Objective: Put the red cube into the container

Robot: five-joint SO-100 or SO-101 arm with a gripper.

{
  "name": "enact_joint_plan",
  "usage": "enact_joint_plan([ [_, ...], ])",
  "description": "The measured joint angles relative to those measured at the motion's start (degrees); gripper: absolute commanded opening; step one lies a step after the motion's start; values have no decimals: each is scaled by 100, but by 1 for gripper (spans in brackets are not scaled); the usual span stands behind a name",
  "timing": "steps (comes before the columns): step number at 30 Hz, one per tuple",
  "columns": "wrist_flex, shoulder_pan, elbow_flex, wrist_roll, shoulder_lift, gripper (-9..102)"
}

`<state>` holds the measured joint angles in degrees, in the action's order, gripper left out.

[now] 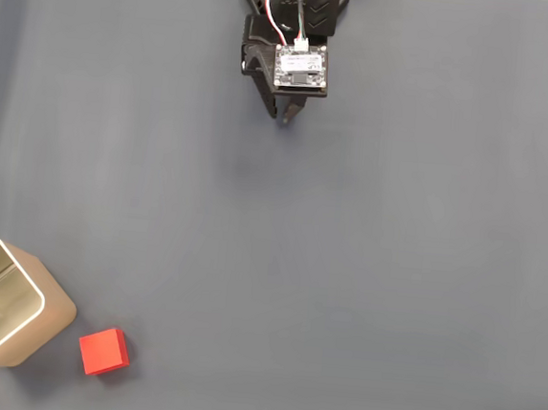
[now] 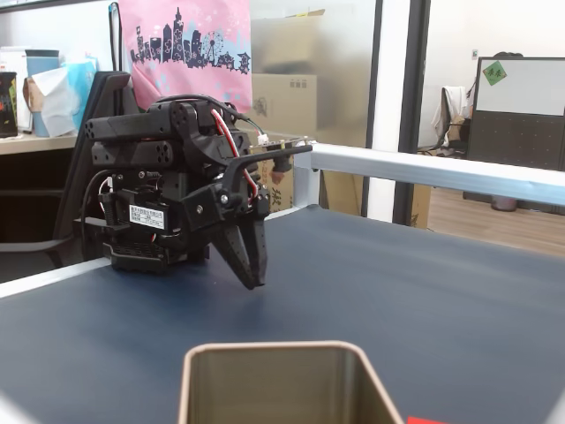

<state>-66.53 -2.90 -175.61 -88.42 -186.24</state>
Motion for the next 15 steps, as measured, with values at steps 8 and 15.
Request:
enact_joint_plan([
  [8,457,26,1072,53,1143,0],
  [15,457,439,2777,-26,2892,0],
])
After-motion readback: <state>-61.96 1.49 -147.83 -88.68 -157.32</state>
